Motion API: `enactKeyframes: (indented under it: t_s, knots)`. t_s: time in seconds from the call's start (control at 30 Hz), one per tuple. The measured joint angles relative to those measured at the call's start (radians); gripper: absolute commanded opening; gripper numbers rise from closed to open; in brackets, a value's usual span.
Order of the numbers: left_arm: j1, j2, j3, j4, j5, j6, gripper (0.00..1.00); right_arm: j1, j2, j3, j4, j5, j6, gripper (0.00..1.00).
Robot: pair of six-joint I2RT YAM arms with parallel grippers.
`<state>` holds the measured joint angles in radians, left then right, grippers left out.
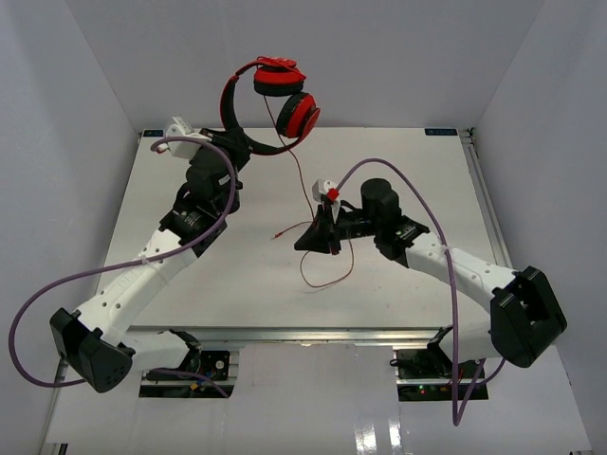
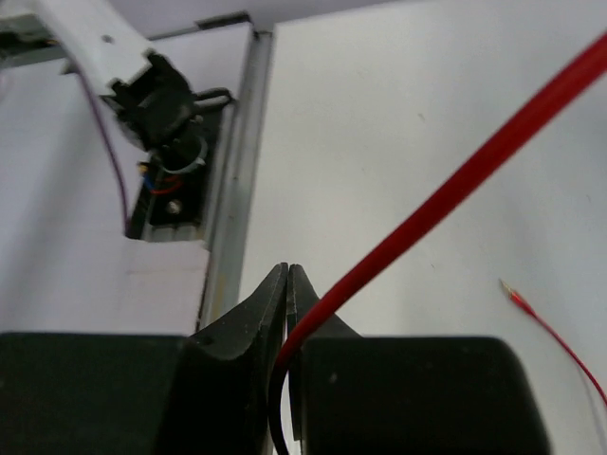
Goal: Wrap the headphones
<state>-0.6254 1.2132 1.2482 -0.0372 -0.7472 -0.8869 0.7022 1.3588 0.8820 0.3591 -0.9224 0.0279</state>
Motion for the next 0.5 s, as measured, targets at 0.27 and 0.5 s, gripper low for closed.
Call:
enactKeyframes:
  t_s: [0.27, 0.5]
  knots:
    - [0.000, 0.131, -0.076, 0.092, -0.125, 0.257, 0.00, 0.073, -0.006, 0.274, -0.613, 0.507, -0.385, 0.08]
    - [-0.007, 0.313, -0.124, 0.033, -0.055, 0.399, 0.00, 0.212, -0.014, 0.379, -0.798, 1.052, -0.713, 0.08]
